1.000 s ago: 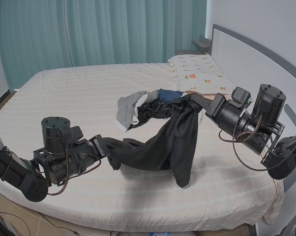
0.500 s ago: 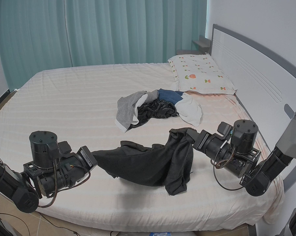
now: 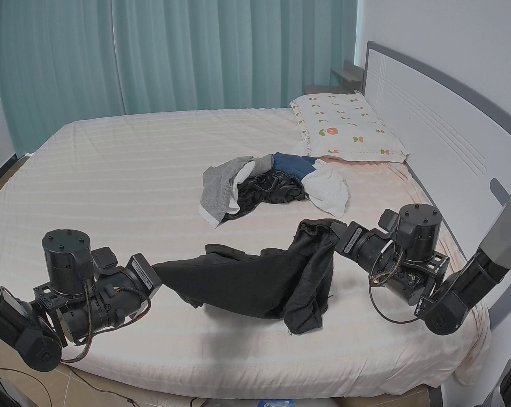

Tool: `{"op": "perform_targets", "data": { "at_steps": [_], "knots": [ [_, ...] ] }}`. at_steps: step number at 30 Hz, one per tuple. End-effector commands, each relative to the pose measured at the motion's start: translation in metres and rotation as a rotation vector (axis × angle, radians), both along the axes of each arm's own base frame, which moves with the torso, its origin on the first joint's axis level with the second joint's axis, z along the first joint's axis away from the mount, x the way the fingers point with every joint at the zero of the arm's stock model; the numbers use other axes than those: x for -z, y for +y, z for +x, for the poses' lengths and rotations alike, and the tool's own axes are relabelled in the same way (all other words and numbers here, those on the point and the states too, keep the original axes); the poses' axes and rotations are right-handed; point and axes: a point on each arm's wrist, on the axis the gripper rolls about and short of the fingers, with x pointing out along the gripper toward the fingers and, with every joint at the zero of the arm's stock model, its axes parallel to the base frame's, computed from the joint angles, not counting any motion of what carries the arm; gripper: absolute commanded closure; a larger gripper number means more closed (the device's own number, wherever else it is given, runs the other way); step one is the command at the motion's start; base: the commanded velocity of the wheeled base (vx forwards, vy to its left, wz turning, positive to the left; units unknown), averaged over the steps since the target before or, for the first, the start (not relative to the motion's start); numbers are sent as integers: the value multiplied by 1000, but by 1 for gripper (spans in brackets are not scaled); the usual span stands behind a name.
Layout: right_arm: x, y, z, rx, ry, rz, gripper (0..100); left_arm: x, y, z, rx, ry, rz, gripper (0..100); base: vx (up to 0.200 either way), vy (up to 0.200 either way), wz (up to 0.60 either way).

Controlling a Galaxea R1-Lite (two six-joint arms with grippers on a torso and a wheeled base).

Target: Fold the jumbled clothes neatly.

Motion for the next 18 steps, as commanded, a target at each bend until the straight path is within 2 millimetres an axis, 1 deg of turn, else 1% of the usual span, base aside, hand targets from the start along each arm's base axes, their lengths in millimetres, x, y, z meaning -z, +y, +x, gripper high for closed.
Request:
{"op": "perform_targets", "data": {
  "at_steps": [1,3,5,6,8,12,18],
  "knots": [
    [-1,0,-1,-1,-2,0,100,12,0,-1,4,46,18,100,-200,0,0],
    [0,-1,-1,-1,0,-2,100,14,0,0,3,44,17,100,-200,0,0],
    [0,-1,-2,-1,0,-2,100,15,0,1,3,44,17,100,0,0,0],
    [1,-1,-1,1,4,-4,100,19,1,3,-6,54,22,100,0,0,0],
    [2,-2,0,2,7,-6,100,22,0,5,-13,58,25,100,0,0,0],
    [0,-2,-1,4,1,-3,100,20,1,4,-33,70,-11,100,0,0,0],
    [4,-2,-1,-1,15,-9,100,23,13,6,-80,94,-29,100,0,0,0]
  ]
}}
